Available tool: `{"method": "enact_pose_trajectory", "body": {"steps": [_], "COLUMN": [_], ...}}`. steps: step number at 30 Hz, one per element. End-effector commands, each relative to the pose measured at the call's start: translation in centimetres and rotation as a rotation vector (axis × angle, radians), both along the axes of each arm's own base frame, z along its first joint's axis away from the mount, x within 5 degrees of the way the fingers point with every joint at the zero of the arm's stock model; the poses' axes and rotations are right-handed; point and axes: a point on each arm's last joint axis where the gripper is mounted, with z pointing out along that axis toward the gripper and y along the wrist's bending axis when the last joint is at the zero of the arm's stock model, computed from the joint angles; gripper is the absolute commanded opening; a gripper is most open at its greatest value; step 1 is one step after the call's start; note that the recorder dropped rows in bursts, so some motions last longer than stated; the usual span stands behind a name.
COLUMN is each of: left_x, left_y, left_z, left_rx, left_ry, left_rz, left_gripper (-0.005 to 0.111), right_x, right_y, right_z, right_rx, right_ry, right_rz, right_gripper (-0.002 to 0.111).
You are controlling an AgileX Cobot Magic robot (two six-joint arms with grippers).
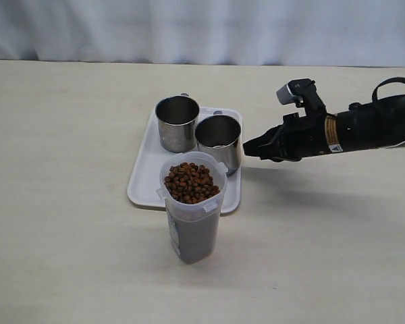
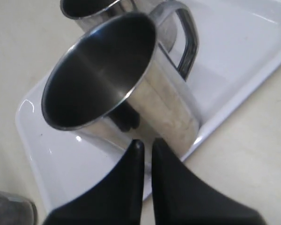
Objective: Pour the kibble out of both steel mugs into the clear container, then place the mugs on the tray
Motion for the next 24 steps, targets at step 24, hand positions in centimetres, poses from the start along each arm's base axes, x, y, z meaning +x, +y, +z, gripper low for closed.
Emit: {"method": "enact_pose_trajectory", "body": {"steps": [24], "left_x": [0.0], "left_y": [0.0], "left_z": [0.0], "left_rx": [-0.001], "left_ry": [-0.007], "left_rz": [0.002], "left_gripper": [0.0], "right_x": [0.5], "right_y": [0.9], "right_z": [-0.5], "right_rx": [0.132], "right_ry": [0.02], "right_rz": [0.018], "right_gripper": [0.004]}}
